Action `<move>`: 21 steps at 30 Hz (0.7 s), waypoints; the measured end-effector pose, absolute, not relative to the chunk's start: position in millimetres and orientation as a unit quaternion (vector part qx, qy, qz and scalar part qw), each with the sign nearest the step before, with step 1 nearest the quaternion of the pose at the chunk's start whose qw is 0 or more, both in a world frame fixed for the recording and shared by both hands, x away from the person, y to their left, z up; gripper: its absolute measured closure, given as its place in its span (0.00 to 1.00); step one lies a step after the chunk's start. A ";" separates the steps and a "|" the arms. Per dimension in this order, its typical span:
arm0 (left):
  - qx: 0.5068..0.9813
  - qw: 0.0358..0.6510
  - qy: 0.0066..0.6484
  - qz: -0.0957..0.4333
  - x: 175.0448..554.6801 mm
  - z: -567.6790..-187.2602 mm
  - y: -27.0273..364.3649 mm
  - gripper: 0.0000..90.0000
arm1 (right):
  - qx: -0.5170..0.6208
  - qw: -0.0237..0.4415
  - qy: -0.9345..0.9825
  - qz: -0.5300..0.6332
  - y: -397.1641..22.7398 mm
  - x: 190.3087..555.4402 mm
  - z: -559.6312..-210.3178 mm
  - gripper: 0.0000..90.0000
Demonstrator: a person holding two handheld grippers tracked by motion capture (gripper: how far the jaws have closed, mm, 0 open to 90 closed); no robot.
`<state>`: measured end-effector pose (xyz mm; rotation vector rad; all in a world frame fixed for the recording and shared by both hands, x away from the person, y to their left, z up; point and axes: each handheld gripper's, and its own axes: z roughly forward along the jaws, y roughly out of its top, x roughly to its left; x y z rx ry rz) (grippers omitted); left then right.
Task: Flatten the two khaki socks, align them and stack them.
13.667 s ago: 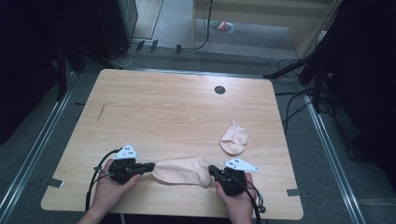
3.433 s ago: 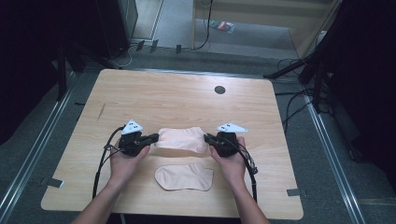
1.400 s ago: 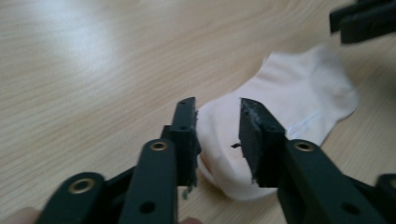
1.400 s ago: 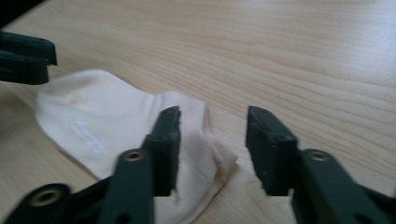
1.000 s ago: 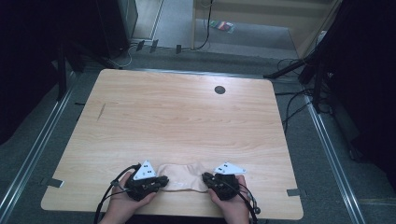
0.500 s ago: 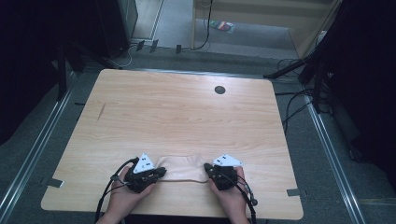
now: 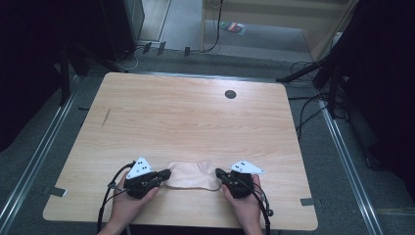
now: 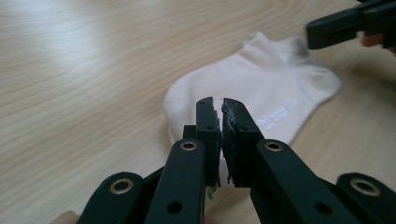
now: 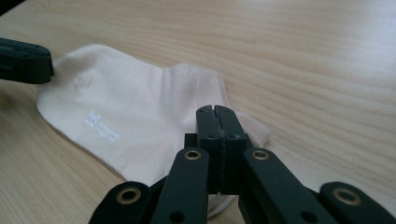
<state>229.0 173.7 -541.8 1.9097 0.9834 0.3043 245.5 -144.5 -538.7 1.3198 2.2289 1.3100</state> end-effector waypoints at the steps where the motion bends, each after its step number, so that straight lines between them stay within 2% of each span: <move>1: 0.780 0.458 0.407 0.123 233.2 -544.3 174.7 0.96 | 0.451 0.120 0.761 0.451 -144.8 245.3 -538.2 1.00; 6: 0.788 0.429 0.427 0.116 240.4 -552.0 174.1 1.00 | 0.454 0.113 0.769 0.437 -143.5 247.5 -543.4 1.00; 13: 0.790 0.428 0.423 0.116 238.8 -552.0 173.8 1.00 | 0.452 0.112 0.783 0.413 -140.0 251.8 -550.0 1.00; 15: 0.785 0.443 0.419 0.110 238.0 -551.2 175.4 0.94 | 0.452 0.112 0.782 0.415 -140.5 251.7 -549.7 1.00; 16: 0.781 0.451 0.417 0.114 237.0 -550.0 176.9 0.86 | 0.451 0.111 0.781 0.418 -141.6 251.0 -549.6 1.00; 18: 0.766 0.475 0.414 0.127 234.9 -546.2 181.4 0.69 | 0.447 0.111 0.773 0.437 -143.7 250.1 -547.4 0.93; 21: 0.740 0.508 0.417 0.144 234.0 -539.4 193.2 0.53 | 0.435 0.125 0.762 0.463 -147.5 248.5 -541.2 0.80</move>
